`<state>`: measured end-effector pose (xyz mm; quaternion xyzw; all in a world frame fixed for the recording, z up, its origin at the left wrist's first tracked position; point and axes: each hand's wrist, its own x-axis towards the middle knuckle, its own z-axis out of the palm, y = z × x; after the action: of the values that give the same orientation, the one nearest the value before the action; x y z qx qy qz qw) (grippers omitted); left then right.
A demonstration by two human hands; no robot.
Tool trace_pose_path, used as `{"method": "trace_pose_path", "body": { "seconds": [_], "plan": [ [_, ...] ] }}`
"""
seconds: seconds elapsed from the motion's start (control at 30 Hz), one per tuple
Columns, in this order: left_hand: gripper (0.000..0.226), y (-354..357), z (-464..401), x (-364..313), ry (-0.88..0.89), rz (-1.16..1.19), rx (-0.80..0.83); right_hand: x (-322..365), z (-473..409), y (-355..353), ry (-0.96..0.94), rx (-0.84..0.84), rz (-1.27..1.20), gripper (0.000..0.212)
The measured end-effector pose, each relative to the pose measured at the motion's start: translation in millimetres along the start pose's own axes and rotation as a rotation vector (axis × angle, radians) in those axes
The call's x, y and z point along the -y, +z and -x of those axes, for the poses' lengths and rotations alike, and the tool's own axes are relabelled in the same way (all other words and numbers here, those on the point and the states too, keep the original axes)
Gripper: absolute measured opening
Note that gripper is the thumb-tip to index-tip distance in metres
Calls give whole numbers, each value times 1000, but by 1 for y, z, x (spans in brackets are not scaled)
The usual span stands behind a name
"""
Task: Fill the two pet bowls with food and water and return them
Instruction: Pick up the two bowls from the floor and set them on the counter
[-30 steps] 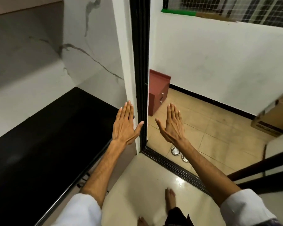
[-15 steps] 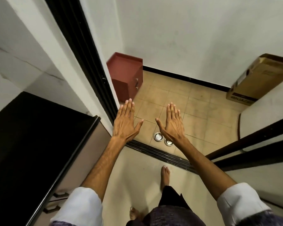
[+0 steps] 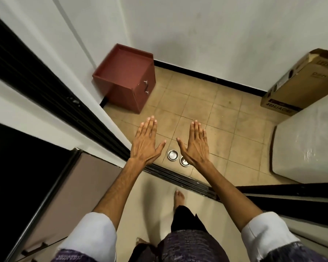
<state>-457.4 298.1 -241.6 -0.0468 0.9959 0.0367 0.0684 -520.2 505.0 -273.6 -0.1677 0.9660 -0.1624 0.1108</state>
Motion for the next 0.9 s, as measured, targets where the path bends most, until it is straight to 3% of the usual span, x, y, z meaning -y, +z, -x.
{"method": "trace_pose_path", "body": {
  "seconds": [0.5,0.9],
  "plan": [
    [88,42,-98,-50,87,-15,116,-68,-55,19,76,35,-35,90],
    [88,103,-149,-44,196,-8,200,-87,-76,61,199,57,-44,89]
  ]
}}
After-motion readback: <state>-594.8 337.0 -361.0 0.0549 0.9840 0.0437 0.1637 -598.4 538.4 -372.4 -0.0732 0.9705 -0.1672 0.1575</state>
